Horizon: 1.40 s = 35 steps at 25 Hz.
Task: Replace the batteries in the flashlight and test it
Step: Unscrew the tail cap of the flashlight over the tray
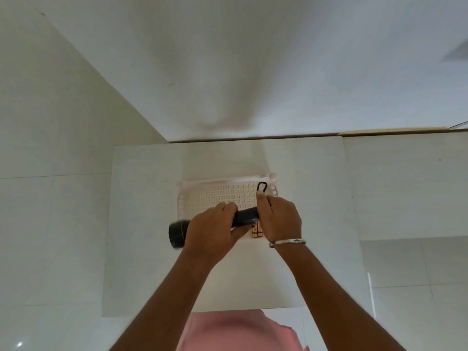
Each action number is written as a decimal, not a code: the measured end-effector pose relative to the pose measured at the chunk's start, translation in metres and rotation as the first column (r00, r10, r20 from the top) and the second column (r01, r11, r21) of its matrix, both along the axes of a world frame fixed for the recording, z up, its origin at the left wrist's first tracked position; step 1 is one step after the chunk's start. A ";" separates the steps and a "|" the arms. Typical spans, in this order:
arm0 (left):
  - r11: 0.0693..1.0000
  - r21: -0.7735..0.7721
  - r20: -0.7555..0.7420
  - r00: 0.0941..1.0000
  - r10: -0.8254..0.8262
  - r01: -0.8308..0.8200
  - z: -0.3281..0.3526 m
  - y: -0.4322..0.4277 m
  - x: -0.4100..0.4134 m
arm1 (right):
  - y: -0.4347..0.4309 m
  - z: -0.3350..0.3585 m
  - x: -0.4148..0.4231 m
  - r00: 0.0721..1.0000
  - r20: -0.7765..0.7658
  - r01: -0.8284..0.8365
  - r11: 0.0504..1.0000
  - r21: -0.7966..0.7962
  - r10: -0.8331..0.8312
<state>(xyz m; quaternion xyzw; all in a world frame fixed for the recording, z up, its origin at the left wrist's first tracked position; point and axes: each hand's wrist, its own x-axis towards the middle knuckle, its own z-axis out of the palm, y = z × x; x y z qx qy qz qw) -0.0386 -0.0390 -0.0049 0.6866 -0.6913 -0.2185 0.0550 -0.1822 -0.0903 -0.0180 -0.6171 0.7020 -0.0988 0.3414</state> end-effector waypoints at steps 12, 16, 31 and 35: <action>0.997 -0.059 -0.094 0.995 0.041 -0.047 0.005 0.006 0.004 | -0.003 -0.003 0.027 0.952 0.285 0.107 0.994 0.038 -0.113; 0.449 0.892 -0.435 0.360 0.825 0.048 0.016 -0.010 0.016 | 0.006 0.010 0.014 0.899 0.329 -0.166 0.921 -0.353 0.289; 0.922 0.289 -0.110 0.948 0.300 -0.258 -0.002 0.010 0.029 | 0.022 0.005 0.013 0.722 0.688 -0.197 0.932 0.305 -0.072; 0.969 0.157 -0.003 0.981 0.194 -0.191 -0.001 0.016 0.032 | 0.013 0.013 0.022 0.949 0.301 -0.196 0.919 0.343 0.090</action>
